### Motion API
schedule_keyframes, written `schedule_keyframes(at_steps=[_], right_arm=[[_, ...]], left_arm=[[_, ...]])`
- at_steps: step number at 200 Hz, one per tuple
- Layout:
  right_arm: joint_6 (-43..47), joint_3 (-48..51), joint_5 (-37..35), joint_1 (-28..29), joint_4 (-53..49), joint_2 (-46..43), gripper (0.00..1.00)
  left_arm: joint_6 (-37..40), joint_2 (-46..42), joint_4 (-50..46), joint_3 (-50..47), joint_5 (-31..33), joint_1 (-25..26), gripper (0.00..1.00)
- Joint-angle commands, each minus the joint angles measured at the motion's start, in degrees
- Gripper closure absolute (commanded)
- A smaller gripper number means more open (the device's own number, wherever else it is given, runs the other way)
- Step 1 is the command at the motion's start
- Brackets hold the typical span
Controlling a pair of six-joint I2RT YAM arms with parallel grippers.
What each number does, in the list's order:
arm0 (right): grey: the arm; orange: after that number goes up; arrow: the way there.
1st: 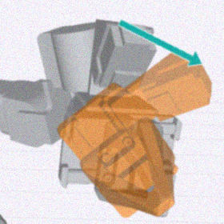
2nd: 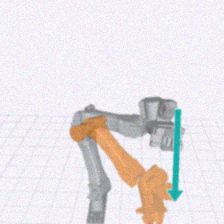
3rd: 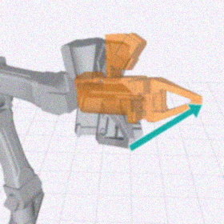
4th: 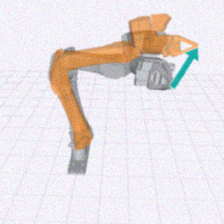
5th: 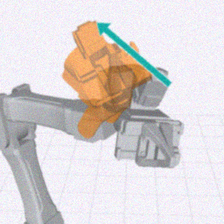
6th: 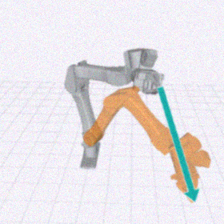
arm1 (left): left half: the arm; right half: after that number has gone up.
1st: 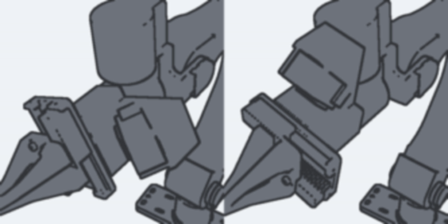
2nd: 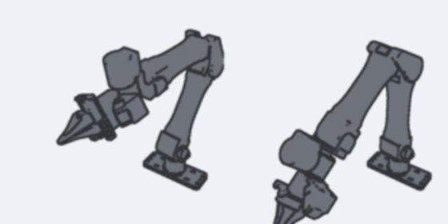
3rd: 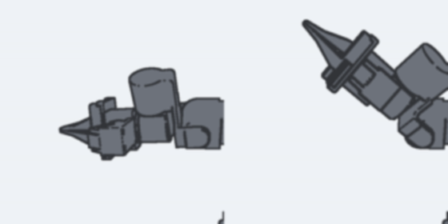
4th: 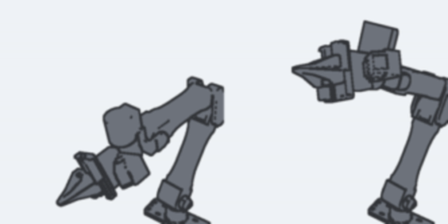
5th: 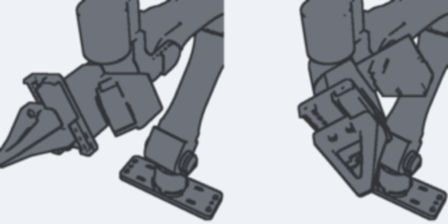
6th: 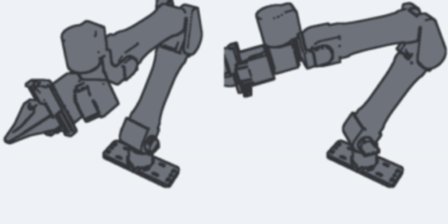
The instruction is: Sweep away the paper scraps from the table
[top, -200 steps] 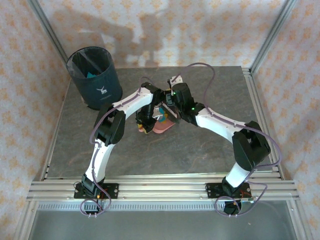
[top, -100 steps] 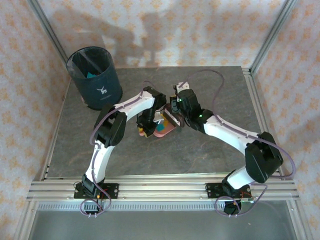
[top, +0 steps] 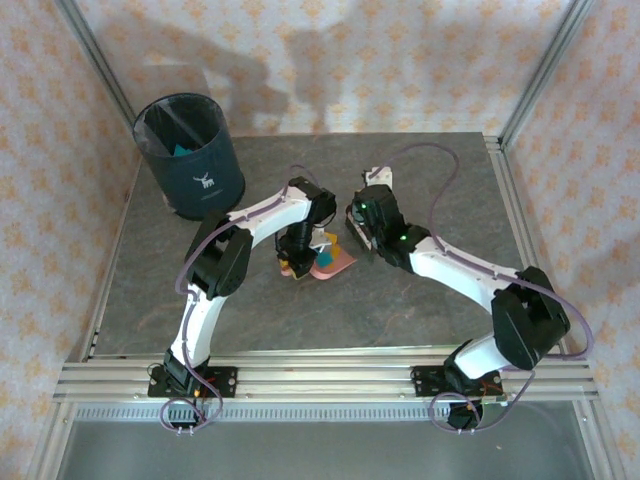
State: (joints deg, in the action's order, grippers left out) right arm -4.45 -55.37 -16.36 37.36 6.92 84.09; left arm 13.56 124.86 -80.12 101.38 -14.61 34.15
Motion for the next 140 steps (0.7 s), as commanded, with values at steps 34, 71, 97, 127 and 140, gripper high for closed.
schedule_keyframes(at_steps=[34, 71, 97, 127, 140], right_arm=[[0.3, -3.7, 11.1, 0.3, -1.6, 3.9, 1.00], [-0.8, -3.4, 15.1, 0.3, -4.1, 3.1, 1.00], [-1.1, -2.5, 16.3, 0.3, -5.1, 1.3, 1.00], [-1.2, -2.2, 17.3, 0.3, -6.3, -0.7, 1.00], [-1.3, -2.2, 17.5, 0.3, -6.7, -1.1, 1.00]], left_arm=[[1.1, -1.8, -0.6, -2.0, -0.6, 0.4, 1.00], [1.0, -1.8, -0.4, -2.2, -0.6, 0.4, 1.00], [1.1, -2.1, -0.3, -2.4, -0.4, 0.4, 1.00], [1.1, -2.1, -0.2, -2.3, -0.4, 0.4, 1.00], [1.1, -2.2, -0.1, -2.3, -0.4, 0.4, 1.00]])
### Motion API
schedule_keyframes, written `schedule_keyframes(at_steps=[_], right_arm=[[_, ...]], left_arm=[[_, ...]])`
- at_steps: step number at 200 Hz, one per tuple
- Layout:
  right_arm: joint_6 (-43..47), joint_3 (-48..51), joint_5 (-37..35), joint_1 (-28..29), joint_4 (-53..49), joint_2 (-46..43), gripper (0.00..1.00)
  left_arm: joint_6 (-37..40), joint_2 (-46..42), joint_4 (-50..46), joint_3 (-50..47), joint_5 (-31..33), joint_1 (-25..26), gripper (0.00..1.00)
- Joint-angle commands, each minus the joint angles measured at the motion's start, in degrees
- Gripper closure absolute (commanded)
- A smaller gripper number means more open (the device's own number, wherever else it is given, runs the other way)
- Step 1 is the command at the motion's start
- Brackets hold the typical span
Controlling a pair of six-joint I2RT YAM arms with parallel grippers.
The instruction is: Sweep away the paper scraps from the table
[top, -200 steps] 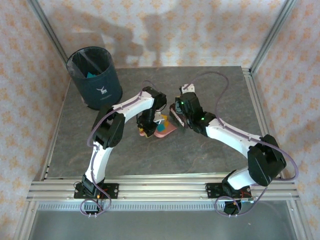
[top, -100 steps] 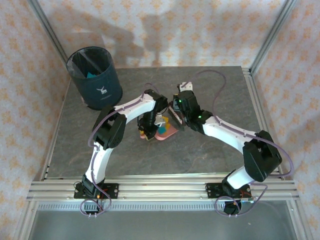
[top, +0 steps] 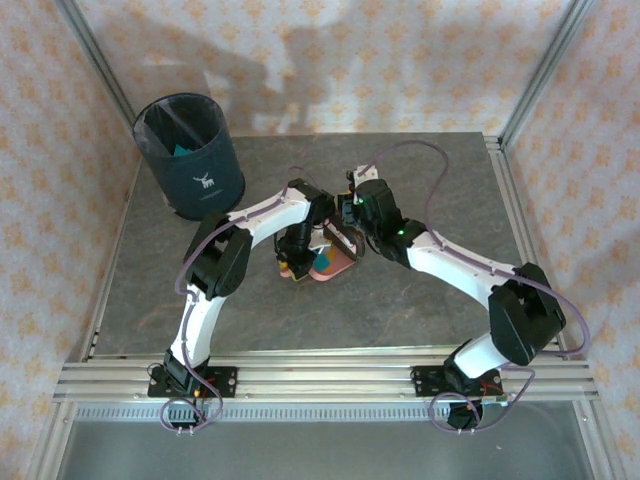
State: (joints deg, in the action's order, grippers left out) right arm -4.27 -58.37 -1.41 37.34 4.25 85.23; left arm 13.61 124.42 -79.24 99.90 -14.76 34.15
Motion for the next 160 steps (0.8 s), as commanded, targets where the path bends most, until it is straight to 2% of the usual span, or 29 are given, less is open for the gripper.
schedule_keyframes(at_steps=[1, 62, 121, 160], right_arm=[[-1.5, 0.8, 2.5, 0.3, -4.1, -2.3, 1.00], [-2.4, 1.1, -0.2, 0.3, -3.5, -3.7, 1.00], [-7.9, 7.2, -10.7, 0.3, 2.5, -10.4, 1.00], [-9.3, 10.9, -19.6, 0.3, 2.4, -17.1, 1.00]], left_arm=[[1.1, -1.7, -1.0, -0.8, -0.2, 0.4, 1.00], [1.1, -2.1, -0.9, -0.8, -0.1, 0.4, 1.00], [0.6, -5.6, 1.3, -0.5, 1.2, 0.4, 1.00], [-0.1, -8.7, 3.4, -0.9, 3.7, 0.2, 1.00]])
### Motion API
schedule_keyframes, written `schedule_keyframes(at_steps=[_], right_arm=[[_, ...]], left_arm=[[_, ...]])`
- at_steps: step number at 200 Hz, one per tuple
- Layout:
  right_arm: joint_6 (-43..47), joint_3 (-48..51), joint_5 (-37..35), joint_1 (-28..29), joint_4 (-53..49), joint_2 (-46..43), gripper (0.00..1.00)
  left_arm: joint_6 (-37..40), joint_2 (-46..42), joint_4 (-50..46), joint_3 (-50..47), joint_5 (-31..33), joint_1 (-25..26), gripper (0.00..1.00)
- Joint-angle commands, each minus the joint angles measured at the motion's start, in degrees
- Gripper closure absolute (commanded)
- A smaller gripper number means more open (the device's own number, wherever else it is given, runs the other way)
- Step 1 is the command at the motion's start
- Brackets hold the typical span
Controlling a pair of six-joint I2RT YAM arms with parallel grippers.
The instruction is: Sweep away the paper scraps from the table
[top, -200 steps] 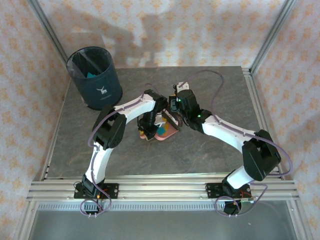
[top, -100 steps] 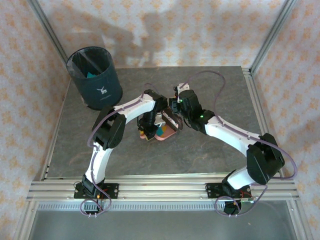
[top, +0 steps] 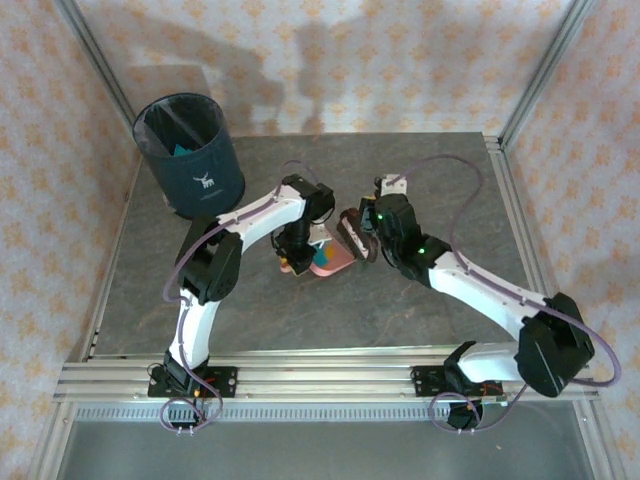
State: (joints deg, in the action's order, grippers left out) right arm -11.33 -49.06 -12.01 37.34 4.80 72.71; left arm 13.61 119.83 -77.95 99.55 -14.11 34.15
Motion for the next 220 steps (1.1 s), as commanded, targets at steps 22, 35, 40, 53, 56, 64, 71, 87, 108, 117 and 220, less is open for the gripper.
schedule_keyframes(at_steps=[22, 35, 40, 53, 56, 64, 71, 87, 108, 117, 220], right_arm=[[-2.5, 2.8, -12.9, 0.3, 0.7, -8.3, 1.00], [-2.2, 2.9, -14.4, 0.3, -1.0, -9.4, 1.00], [-1.9, 2.9, -14.8, 0.2, -1.6, -9.8, 1.00], [-1.7, 3.0, -15.7, 0.1, -3.0, -10.5, 1.00], [-1.7, 3.1, -15.8, 0.1, -3.1, -10.7, 1.00], [-1.6, 3.4, -16.0, -0.1, -3.6, -11.1, 1.00], [-1.6, 3.6, -16.1, -0.2, -4.0, -11.5, 1.00], [-1.6, 3.7, -16.0, -0.5, -5.0, -11.7, 1.00], [-1.5, 3.8, -15.7, -0.5, -6.1, -11.8, 1.00], [-1.5, 4.0, -15.4, -0.6, -6.3, -12.0, 1.00], [-2.1, 3.8, -13.0, -0.6, -8.9, -10.9, 1.00]], left_arm=[[-0.9, -5.8, 3.4, -0.3, 4.5, 0.0, 1.00], [-1.4, -7.2, 4.1, 0.2, 4.8, -0.2, 1.00], [-1.5, -7.6, 4.4, 0.3, 4.7, -0.3, 1.00], [-1.8, -9.1, 5.1, 0.8, 4.9, -0.7, 1.00], [-2.0, -9.5, 5.2, 0.9, 4.9, -0.8, 1.00], [-2.2, -10.0, 5.2, 1.2, 4.4, -1.3, 1.00], [-2.6, -10.1, 5.3, 1.6, 3.8, -1.7, 1.00], [-3.3, -12.2, 5.0, 2.9, 2.7, -2.9, 1.00], [-4.3, -13.4, 4.8, 4.4, 1.8, -4.6, 1.00], [-4.6, -14.0, 4.8, 4.9, 1.5, -5.5, 1.00], [-8.5, -15.6, 2.4, 14.4, -4.8, -13.9, 1.00]])
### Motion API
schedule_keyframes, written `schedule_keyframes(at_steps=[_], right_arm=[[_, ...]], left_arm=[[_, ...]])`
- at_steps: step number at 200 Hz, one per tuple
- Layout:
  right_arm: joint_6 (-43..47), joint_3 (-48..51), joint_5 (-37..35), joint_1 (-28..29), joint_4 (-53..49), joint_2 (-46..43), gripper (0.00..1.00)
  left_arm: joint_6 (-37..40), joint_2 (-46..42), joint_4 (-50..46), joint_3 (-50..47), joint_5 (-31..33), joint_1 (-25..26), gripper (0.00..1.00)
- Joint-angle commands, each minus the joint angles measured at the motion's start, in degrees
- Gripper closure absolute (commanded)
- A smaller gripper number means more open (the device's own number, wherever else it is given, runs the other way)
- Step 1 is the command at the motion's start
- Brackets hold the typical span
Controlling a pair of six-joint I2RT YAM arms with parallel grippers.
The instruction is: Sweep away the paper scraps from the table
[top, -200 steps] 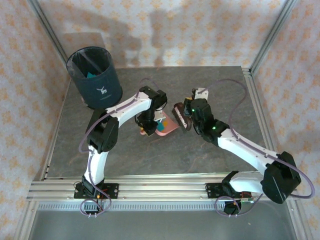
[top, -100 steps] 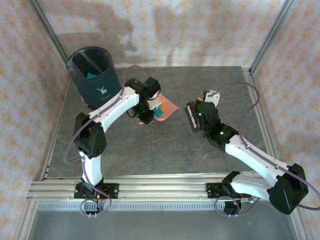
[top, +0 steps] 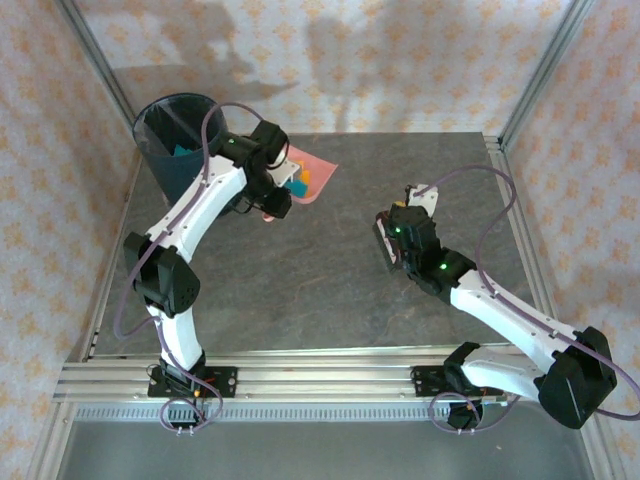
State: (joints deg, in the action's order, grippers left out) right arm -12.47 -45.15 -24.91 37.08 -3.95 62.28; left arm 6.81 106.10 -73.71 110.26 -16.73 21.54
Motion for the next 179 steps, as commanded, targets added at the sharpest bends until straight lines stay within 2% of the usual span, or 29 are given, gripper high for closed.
schedule_keyframes(at_steps=[1, 38, 96, 123, 179], right_arm=[[-0.9, -0.1, -0.1, -0.3, -0.2, -0.5, 1.00], [-1.1, -0.3, 0.5, -0.3, -0.3, -0.5, 1.00], [-1.3, -0.6, 1.2, -0.3, -0.8, 0.2, 1.00], [-1.5, -0.9, 1.4, -0.3, -0.9, 0.5, 1.00], [-0.6, -1.5, 3.2, -0.4, -1.5, 2.0, 1.00]], left_arm=[[-1.7, -1.8, -1.9, 3.8, -2.3, -1.3, 1.00], [-2.7, -1.3, -2.9, 7.6, -3.1, -3.5, 1.00], [-5.0, -0.4, -2.7, 13.2, -8.4, -7.7, 1.00], [-6.6, 0.5, -2.5, 16.3, -11.6, -10.5, 1.00], [-13.1, 0.8, 4.4, 17.1, -21.2, -17.6, 1.00]])
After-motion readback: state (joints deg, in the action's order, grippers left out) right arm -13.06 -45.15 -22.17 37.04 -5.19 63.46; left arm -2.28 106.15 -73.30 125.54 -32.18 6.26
